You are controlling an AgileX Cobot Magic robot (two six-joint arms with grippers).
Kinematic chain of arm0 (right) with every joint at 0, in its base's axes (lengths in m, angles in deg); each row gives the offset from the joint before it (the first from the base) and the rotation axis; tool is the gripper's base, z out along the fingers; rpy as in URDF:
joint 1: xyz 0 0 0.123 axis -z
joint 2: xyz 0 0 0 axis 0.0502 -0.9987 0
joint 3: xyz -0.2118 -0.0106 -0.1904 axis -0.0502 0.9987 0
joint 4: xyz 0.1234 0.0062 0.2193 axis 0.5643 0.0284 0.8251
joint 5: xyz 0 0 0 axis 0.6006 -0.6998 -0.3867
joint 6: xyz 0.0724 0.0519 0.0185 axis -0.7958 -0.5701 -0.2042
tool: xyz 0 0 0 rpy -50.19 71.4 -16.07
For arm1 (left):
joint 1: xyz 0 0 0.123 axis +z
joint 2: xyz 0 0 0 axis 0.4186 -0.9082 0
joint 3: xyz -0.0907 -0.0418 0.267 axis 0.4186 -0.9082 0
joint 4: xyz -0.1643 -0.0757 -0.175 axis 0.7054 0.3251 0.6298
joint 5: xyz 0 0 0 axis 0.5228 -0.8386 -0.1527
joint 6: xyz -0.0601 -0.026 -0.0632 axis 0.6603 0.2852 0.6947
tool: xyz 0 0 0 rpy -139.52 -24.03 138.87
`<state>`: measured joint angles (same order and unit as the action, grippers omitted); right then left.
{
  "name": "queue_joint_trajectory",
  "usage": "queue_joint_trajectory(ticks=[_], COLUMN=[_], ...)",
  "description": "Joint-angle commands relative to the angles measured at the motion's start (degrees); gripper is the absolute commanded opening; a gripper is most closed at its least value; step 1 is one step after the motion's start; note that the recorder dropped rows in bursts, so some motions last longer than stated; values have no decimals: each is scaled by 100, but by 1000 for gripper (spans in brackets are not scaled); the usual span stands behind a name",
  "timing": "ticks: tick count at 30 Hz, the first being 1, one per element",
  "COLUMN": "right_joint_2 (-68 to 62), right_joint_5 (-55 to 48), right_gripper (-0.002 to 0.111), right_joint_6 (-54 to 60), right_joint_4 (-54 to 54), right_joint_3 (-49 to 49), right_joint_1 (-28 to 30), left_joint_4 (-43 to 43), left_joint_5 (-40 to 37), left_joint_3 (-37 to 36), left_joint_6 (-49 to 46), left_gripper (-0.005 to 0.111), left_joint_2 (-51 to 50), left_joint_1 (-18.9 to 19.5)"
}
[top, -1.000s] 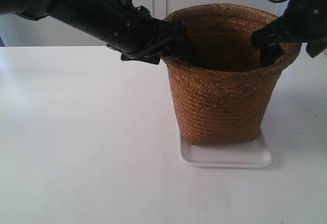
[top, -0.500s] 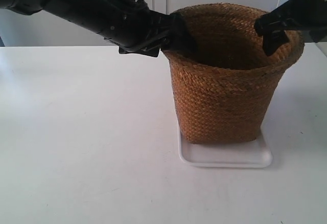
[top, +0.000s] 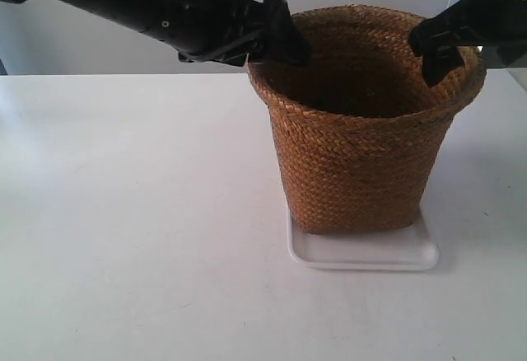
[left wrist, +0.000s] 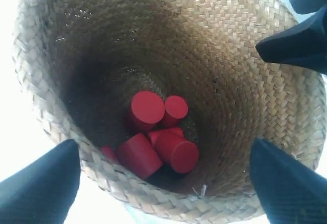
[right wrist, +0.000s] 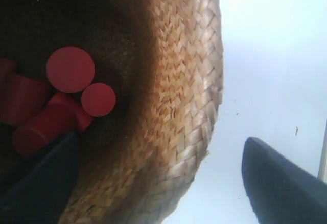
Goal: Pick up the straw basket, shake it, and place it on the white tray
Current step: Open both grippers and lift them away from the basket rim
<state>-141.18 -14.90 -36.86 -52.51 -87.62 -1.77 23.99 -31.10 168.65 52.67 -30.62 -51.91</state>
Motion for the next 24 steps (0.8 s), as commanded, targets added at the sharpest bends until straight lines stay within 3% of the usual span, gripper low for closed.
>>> queue_joint_trajectory(ticks=[1, 9, 12, 19, 23, 24], right_joint_2=[104, 720, 1048, 1671, 1959, 2050], right_joint_5=[59, 482, 672, 630, 605, 605], right_gripper=[80, 80, 80, 80, 80, 80], right_joint_6=[5, -122, -90, 75, 529, 697], right_joint_4=[-70, -43, 92, 395, 1372, 1761], right_joint_3=[0, -10, -10, -10, -10, -10], right_joint_1=[7, 7, 7, 7, 7, 7], left_joint_4=[-32, 25, 24, -420, -1802, -2391], left_joint_5=[27, 264, 269, -327, -501, -613], left_joint_3=[41, 41, 41, 41, 41, 41], left_joint_6=[-27, -16, -16, -52, 485, 1218], left_gripper=[90, 85, 66, 1, 0, 0], left_joint_2=[219, 865, 1157, 1966, 2662, 3043], left_joint_1=[-28, -28, -28, -28, -14, 58])
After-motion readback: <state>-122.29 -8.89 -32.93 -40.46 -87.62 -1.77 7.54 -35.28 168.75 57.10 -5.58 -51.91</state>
